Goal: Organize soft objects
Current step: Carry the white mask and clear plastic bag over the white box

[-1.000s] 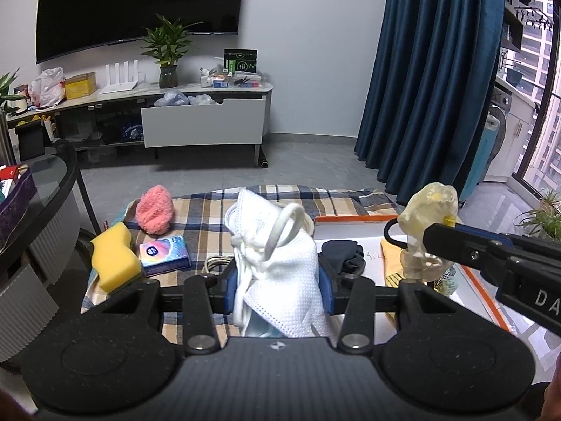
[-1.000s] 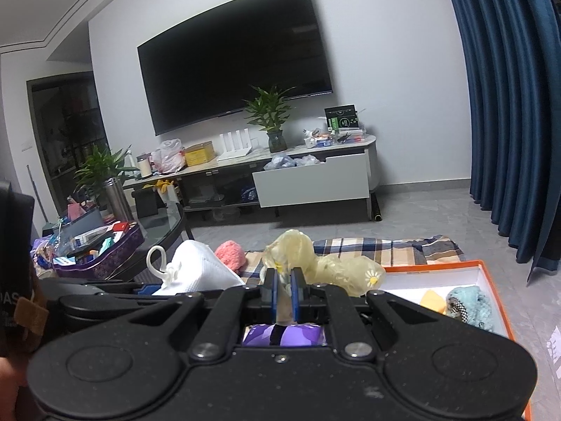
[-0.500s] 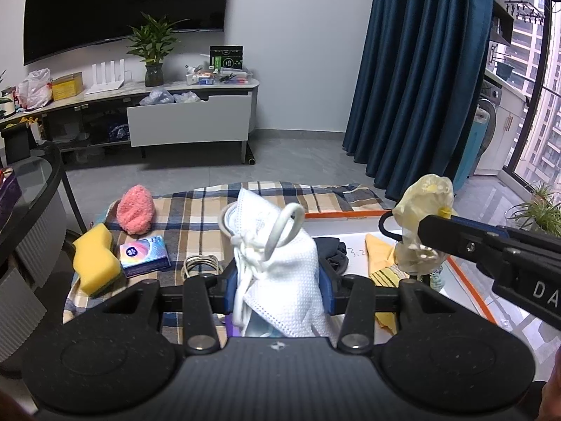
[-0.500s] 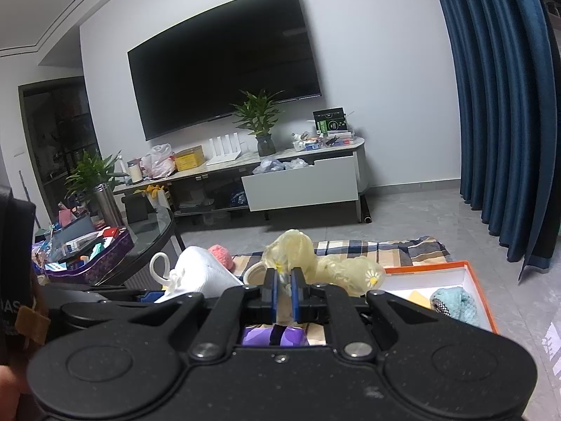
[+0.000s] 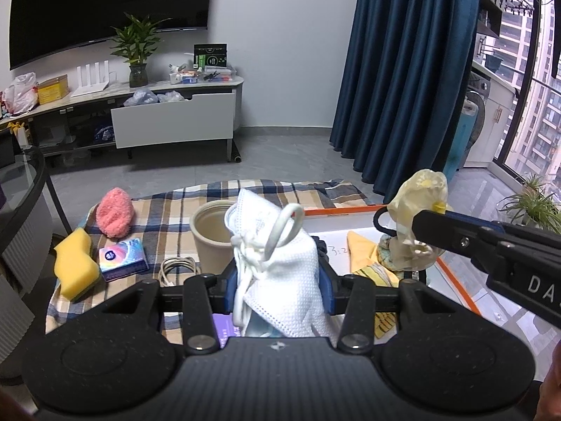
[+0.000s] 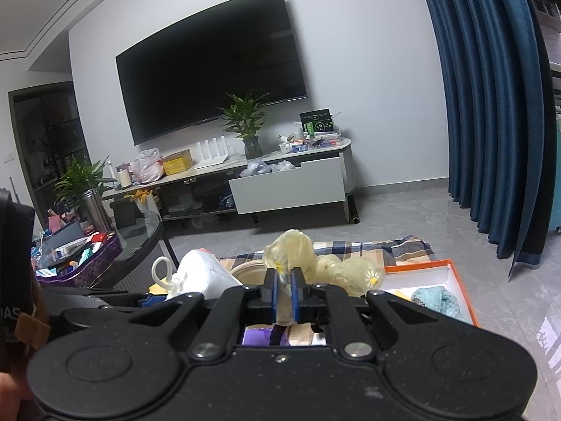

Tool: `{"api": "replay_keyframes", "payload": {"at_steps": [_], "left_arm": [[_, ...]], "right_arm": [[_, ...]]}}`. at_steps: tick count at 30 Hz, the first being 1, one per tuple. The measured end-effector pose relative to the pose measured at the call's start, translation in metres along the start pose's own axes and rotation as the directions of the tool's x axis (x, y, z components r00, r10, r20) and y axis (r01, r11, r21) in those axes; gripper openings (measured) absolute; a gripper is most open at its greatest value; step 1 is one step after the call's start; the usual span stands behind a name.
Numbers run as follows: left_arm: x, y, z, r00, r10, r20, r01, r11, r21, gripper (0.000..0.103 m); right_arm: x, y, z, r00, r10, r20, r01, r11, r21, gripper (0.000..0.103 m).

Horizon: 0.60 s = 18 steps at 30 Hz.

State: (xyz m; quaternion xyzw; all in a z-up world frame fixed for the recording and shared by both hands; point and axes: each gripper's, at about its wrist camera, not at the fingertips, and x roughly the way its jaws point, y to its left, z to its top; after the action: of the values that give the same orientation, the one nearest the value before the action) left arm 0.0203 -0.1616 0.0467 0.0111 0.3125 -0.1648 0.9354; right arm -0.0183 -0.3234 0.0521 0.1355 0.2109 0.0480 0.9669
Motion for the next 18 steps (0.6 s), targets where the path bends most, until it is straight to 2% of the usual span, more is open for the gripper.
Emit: {"api": "replay_keyframes", "payload": {"at_steps": [18], "left_arm": [[0.016,-0.021,0.003,0.998,-0.055,-0.018,0.055,0.998,0.040,0.044]], "right_arm": [[-0.005,-0.025,0.002,0.999,-0.046,0.012,0.046,0.999,0.019,0.010]]}}
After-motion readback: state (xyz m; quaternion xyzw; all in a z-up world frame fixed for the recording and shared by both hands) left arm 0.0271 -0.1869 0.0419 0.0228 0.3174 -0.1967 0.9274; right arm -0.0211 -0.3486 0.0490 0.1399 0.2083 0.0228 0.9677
